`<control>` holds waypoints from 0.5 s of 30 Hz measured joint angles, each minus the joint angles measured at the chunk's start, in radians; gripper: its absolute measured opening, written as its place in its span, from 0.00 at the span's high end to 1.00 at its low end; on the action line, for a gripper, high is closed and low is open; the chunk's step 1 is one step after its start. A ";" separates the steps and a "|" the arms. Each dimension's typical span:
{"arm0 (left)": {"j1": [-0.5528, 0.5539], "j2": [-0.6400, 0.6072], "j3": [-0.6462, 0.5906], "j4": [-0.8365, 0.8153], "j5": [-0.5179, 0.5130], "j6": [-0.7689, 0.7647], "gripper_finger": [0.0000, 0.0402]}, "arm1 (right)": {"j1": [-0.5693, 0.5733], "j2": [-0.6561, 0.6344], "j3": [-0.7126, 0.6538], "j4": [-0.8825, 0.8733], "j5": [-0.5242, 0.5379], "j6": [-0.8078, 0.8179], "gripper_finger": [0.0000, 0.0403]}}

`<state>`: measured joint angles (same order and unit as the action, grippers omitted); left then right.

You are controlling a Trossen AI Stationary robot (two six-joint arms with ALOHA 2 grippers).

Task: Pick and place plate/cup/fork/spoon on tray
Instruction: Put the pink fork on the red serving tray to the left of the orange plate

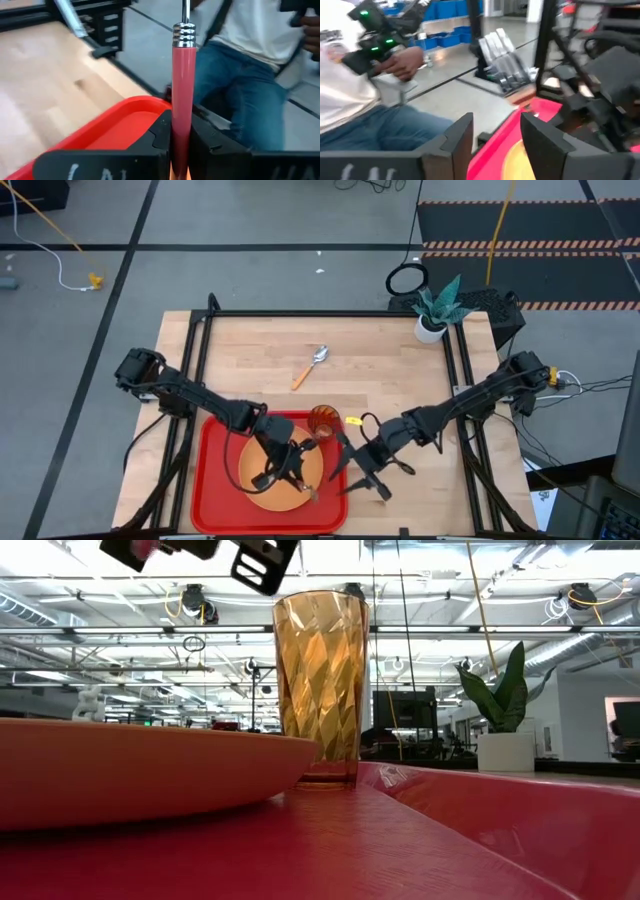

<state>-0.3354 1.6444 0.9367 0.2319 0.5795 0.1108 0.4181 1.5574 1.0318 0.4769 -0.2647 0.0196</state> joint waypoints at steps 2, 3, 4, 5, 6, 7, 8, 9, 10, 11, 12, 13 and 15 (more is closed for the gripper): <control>-0.006 0.000 0.000 -0.015 0.023 -0.008 0.93 | 0.020 -0.001 0.022 -0.075 0.002 0.000 0.57; -0.010 0.000 0.000 -0.026 0.023 -0.016 0.94 | 0.030 -0.002 0.026 -0.119 0.018 -0.002 0.56; -0.015 0.000 0.000 -0.040 0.023 -0.029 0.94 | 0.041 -0.001 0.027 -0.156 0.051 -0.002 0.55; -0.019 0.000 0.000 -0.058 0.023 -0.046 0.94 | 0.052 0.000 0.026 -0.186 0.099 -0.004 0.54; -0.023 0.000 0.000 -0.077 0.021 -0.064 0.94 | 0.062 0.002 0.025 -0.204 0.149 -0.007 0.54; -0.027 0.000 0.000 -0.100 0.017 -0.086 0.94 | 0.069 0.002 0.025 -0.212 0.196 -0.010 0.54; -0.032 0.000 0.000 -0.127 0.007 -0.107 0.93 | 0.073 0.002 0.025 -0.210 0.227 -0.013 0.54; -0.036 0.000 0.000 -0.156 -0.009 -0.130 0.93 | 0.075 0.001 0.025 -0.203 0.241 -0.013 0.54; -0.041 0.000 0.000 -0.183 -0.032 -0.150 0.92 | 0.075 0.000 0.028 -0.204 0.243 -0.013 0.54; -0.046 0.000 -0.001 -0.205 -0.054 -0.167 0.91 | 0.075 0.000 0.036 -0.218 0.245 -0.007 0.54; -0.050 0.000 -0.001 -0.218 -0.074 -0.185 0.91 | 0.076 0.000 0.048 -0.239 0.252 -0.002 0.54; -0.054 0.000 -0.001 -0.227 -0.085 -0.200 0.91 | 0.078 0.001 0.062 -0.267 0.272 0.003 0.54; -0.059 0.000 -0.001 -0.232 -0.091 -0.223 0.93 | 0.084 0.001 0.092 -0.324 0.329 -0.005 0.54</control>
<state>-0.3944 1.6444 0.9360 0.0001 0.4888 -0.1126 0.5024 1.5581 1.1240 0.1531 0.0643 0.0142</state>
